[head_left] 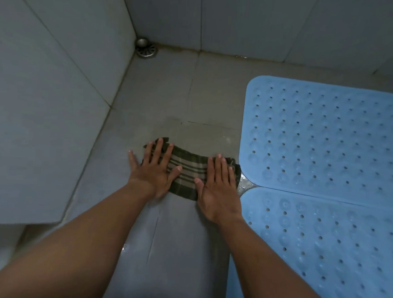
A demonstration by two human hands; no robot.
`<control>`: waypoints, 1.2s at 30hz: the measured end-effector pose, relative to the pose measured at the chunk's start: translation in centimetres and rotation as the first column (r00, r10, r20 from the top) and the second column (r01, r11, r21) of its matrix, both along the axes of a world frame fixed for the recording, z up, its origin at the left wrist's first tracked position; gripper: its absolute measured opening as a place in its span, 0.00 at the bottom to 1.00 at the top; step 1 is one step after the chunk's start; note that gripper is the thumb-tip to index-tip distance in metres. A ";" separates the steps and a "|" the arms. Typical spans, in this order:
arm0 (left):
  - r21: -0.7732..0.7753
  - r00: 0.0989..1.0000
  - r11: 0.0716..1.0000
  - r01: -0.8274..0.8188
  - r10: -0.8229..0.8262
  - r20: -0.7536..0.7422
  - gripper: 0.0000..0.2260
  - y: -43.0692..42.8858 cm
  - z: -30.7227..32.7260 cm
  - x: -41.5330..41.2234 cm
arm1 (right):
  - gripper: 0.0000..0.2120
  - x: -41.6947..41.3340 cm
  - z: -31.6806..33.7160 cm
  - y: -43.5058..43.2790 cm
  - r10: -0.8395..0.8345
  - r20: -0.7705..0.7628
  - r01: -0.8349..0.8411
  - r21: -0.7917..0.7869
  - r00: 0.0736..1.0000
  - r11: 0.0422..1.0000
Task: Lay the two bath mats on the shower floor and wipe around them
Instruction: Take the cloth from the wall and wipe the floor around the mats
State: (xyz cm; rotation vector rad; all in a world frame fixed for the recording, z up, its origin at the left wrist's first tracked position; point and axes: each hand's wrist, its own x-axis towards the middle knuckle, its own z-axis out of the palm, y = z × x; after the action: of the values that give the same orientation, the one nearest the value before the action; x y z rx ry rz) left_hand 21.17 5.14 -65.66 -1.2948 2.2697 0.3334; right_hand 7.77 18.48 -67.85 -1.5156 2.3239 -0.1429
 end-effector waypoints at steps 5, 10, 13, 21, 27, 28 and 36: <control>-0.012 0.999 1.000 0.015 -0.015 -0.050 0.34 -4.7 -0.8 -3.2 | 0.34 -3.5 -0.6 -4.6 0.040 -0.105 -0.035 0.054 0.994 0.998; 0.002 0.998 0.999 0.034 -0.034 -0.057 0.33 -8.1 -0.8 -5.6 | 0.34 -5.6 0.0 -8.0 0.086 -0.101 -0.079 0.071 0.991 0.994; 0.011 0.997 0.998 0.060 -0.059 -0.041 0.33 -10.4 -0.6 -6.9 | 0.32 -6.9 0.2 -10.3 0.054 -0.094 -0.048 0.071 0.994 0.996; 0.014 0.990 0.992 0.123 -0.122 -0.069 0.33 -16.4 -0.9 -11.1 | 0.31 -9.6 0.2 -15.1 0.024 -0.122 -0.012 0.095 0.992 0.995; 0.023 0.987 0.989 0.145 -0.143 -0.076 0.33 -17.0 -0.6 -11.1 | 0.36 -9.4 0.2 -15.6 0.001 -0.099 0.008 0.091 0.995 0.996; 0.021 0.986 0.988 0.151 -0.149 -0.074 0.33 -17.3 -0.6 -11.2 | 0.38 -9.6 0.2 -16.0 -0.007 -0.098 0.017 0.095 0.995 0.995; -0.038 0.987 0.994 0.106 -0.110 -0.113 0.34 -20.8 -1.5 -14.7 | 0.38 -14.0 -0.3 -20.2 0.003 -0.110 0.006 0.076 0.994 0.997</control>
State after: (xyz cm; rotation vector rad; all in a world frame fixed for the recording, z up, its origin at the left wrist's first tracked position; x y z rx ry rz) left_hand 6.49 -15.66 -67.11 -1.1899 2.4405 0.3423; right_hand -6.23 -1.70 -68.18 -1.5197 2.3865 0.0294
